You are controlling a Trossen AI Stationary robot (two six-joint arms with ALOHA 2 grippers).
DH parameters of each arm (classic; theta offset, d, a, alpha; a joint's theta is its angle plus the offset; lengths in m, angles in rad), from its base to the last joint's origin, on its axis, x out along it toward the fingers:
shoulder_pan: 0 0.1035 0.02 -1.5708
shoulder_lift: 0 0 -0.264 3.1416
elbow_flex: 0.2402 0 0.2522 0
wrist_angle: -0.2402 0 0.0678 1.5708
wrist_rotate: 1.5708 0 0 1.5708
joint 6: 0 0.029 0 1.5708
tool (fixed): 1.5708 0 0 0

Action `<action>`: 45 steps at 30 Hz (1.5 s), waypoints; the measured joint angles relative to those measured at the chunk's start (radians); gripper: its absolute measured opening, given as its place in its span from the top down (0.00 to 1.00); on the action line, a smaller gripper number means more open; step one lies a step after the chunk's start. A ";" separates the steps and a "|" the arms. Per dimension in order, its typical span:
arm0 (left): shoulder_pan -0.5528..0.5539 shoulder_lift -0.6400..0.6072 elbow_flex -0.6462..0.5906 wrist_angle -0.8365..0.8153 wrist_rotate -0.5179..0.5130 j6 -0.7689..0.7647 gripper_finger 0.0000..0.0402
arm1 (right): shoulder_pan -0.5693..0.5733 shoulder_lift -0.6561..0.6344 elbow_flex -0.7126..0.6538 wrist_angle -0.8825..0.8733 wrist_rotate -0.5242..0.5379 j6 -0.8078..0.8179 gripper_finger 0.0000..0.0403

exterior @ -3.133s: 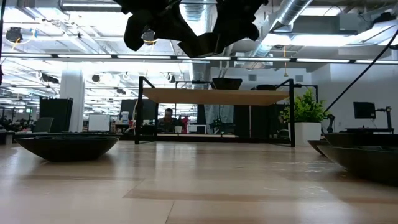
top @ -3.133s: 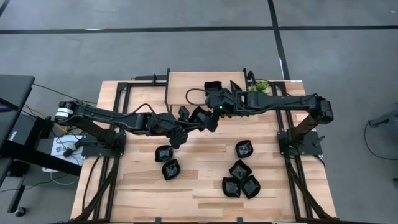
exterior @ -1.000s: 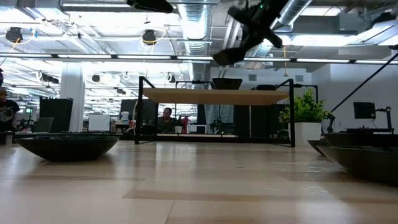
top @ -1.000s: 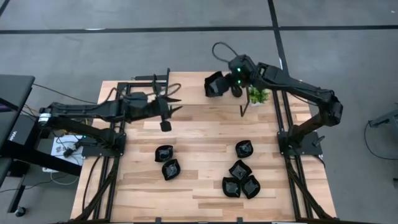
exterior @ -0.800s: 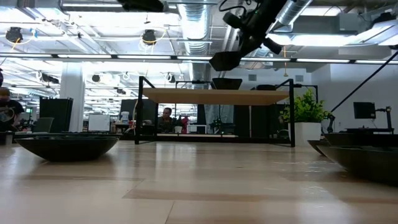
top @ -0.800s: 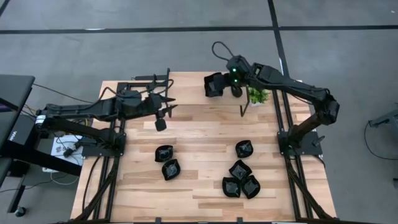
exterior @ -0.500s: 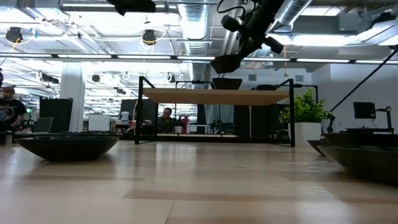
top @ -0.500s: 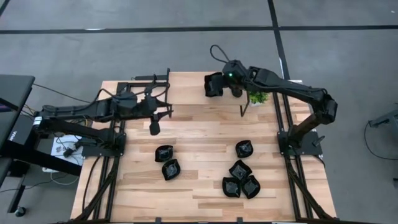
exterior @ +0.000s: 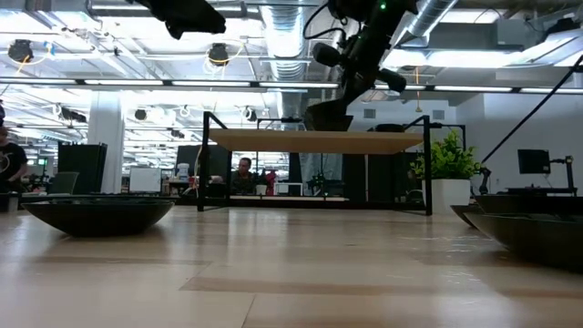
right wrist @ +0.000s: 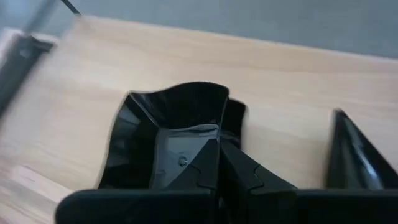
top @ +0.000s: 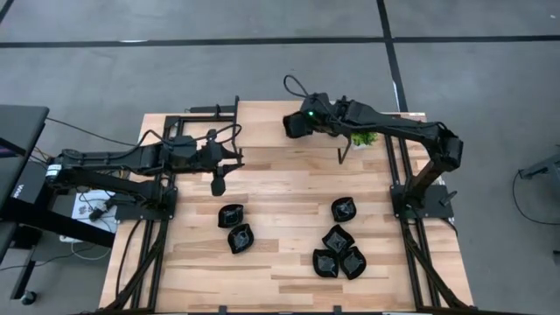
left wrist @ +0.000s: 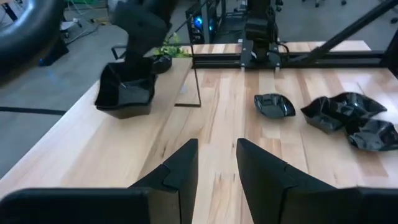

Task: Pick & Place Mini shaped plates
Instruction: Stack the black distorted square plate on top of the black distorted square plate on the shelf

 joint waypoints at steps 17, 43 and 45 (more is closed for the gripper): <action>-0.002 0.000 0.000 0.024 0.000 -0.004 0.72 | 0.000 -0.006 0.002 0.001 0.003 -0.058 0.83; -0.002 0.000 0.000 -0.032 0.108 -0.047 0.72 | 0.228 -0.253 0.001 -0.061 0.176 -0.342 0.84; -0.002 0.000 0.000 -0.069 0.129 -0.071 0.72 | 0.298 -0.298 0.001 -0.071 0.184 -0.387 0.84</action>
